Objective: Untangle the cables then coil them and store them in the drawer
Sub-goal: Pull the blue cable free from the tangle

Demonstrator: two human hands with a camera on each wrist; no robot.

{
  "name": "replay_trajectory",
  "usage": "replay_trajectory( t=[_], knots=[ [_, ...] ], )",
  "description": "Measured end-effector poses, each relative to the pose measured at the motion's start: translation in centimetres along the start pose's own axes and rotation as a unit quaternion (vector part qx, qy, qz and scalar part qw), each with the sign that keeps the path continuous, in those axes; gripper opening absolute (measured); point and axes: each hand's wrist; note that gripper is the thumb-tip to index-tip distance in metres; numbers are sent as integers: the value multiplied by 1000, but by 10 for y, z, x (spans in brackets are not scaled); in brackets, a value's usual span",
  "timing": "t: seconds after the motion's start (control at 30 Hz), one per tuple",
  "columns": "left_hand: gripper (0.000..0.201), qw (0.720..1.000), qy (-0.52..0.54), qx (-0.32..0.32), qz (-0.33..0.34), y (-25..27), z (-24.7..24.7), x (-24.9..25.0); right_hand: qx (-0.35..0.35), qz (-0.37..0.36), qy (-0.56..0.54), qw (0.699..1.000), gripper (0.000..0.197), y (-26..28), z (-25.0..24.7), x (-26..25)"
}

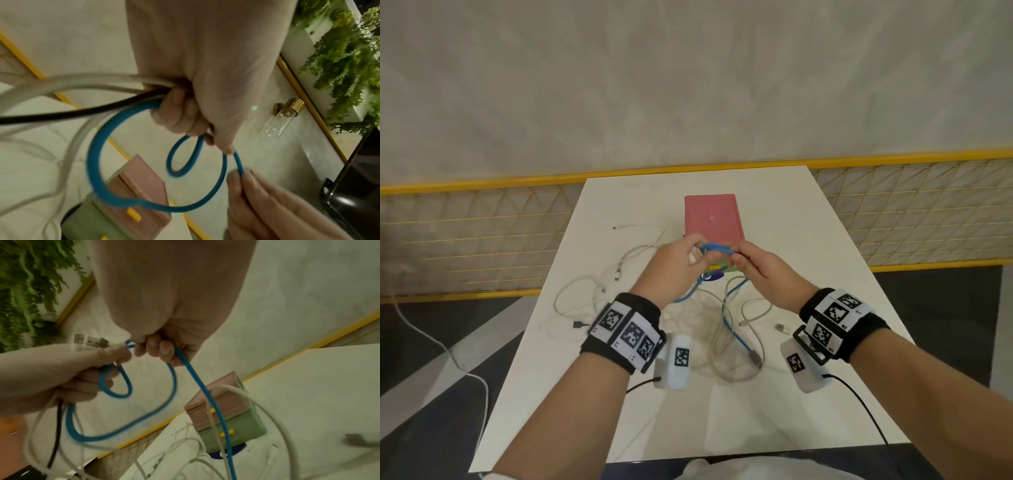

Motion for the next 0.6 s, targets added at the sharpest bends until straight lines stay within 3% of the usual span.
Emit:
replay_trajectory(
  t=[0.07,0.13,0.2,0.27,0.33,0.43,0.5,0.53,0.6],
  knots=[
    [22,994,-2,104,-13,-7,-18,-3,8,21,-2,1000,25,8,-3,9],
    [24,971,41,226,-69,-15,-38,-10,15,59,35,998,26,16,-7,25],
    [36,950,75,273,-133,-17,-52,-16,9,88,65,994,24,21,-10,36],
    [60,951,67,261,-153,-12,-53,-14,12,98,68,993,24,21,-8,36],
    [71,968,2,234,-89,-4,-42,-3,20,80,55,995,28,16,-4,26],
    [54,995,-29,96,1,5,-11,10,14,34,36,999,30,3,4,10],
    [36,1000,12,-10,-4,8,9,8,4,8,14,1000,27,-4,9,2],
    [30,998,37,-34,-22,9,16,6,0,-1,9,1000,28,-6,9,0],
    [27,996,63,-21,-51,5,18,1,-2,-7,19,1000,23,-6,7,0]
  ],
)
Point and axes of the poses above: each hand's wrist, its own y-axis away from the middle knuckle, its own z-axis out of the palm, x = y × z, and after that the axes turned 6 degrees about x, right-handed
